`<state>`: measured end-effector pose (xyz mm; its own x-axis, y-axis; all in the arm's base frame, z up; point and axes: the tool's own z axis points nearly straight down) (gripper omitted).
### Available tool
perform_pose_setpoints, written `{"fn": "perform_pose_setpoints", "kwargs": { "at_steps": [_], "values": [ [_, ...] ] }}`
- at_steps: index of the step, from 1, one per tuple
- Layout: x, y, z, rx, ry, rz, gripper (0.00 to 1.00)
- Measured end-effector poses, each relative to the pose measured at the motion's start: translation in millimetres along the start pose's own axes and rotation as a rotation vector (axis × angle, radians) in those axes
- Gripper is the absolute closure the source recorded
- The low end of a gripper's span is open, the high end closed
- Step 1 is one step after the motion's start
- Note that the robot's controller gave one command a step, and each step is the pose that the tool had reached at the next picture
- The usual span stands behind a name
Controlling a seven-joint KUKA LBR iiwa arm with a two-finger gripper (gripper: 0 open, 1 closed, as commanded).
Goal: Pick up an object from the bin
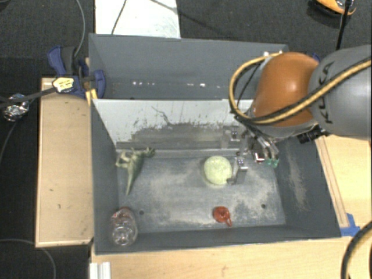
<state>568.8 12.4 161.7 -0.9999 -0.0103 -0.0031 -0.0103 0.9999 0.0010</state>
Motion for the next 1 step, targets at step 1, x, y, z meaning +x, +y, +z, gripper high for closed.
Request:
{"fn": "perform_pose_setpoints", "kwargs": {
  "at_steps": [1],
  "values": [
    [0.0, 0.0, 0.0, 0.0, 0.0, 0.0, 0.0]
  ]
}}
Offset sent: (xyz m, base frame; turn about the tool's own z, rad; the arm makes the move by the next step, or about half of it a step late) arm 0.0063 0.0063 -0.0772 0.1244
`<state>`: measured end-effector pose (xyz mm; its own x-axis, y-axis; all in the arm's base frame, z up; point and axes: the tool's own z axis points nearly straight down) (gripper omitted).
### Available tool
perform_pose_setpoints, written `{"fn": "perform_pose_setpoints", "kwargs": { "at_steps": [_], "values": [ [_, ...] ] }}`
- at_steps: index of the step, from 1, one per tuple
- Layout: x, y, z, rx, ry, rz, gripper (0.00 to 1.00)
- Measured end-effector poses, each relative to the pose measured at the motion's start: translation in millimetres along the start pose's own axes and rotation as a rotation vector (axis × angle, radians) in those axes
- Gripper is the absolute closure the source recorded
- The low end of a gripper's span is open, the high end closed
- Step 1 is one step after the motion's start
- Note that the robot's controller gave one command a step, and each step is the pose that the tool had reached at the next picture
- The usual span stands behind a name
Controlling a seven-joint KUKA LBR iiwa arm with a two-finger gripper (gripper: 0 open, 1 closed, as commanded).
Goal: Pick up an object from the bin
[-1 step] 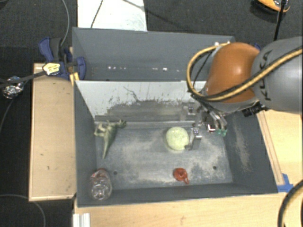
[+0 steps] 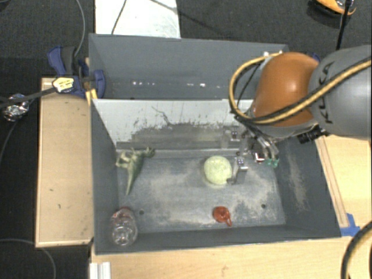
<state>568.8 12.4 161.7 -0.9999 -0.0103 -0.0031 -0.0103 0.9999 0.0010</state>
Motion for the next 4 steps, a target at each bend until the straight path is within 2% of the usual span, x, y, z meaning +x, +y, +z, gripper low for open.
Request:
{"fn": "perform_pose_setpoints", "kwargs": {
  "at_steps": [1, 2, 3, 4],
  "values": [
    [-5.6, 2.7, 34.3, -0.001, -0.009, 0.067, 0.0],
    [-13.2, -1.2, 76.6, 0.0, -0.002, 0.05, 0.0],
    [-9.6, -2.9, 91.0, -0.002, -0.009, 0.156, 1.0],
    [-9.6, -2.9, 91.0, -0.002, -0.009, 0.156, 1.0]
  ]
}}
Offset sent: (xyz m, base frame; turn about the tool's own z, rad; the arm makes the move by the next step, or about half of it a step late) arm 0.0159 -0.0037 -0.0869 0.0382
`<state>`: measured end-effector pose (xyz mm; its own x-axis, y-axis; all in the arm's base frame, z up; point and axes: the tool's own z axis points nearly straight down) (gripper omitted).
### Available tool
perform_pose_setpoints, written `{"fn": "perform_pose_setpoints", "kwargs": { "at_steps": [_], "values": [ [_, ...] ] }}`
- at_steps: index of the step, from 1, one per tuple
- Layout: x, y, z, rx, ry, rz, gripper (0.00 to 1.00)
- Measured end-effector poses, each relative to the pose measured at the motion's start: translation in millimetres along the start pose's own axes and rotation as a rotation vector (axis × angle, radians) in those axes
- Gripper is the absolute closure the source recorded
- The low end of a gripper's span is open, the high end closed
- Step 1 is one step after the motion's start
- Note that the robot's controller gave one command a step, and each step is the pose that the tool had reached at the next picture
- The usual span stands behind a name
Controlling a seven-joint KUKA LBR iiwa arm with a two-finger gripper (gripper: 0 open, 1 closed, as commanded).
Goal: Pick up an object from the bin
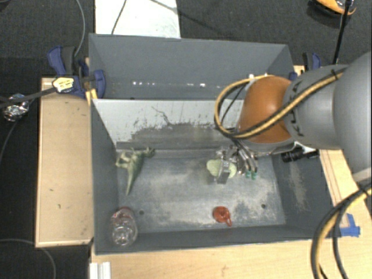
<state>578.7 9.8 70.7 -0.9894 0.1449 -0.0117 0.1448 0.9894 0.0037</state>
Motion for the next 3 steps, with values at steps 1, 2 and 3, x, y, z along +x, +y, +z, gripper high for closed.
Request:
{"fn": "perform_pose_setpoints", "kwargs": {
  "at_steps": [1, 2, 3],
  "values": [
    [4.7, 2.5, -79.6, -0.001, -0.003, -0.009, 1.0],
    [4.7, 2.5, -79.6, -0.001, -0.003, -0.009, 1.0],
    [2.2, 3.7, -184.6, -0.002, -0.005, 0.009, 1.0]
  ]
}}
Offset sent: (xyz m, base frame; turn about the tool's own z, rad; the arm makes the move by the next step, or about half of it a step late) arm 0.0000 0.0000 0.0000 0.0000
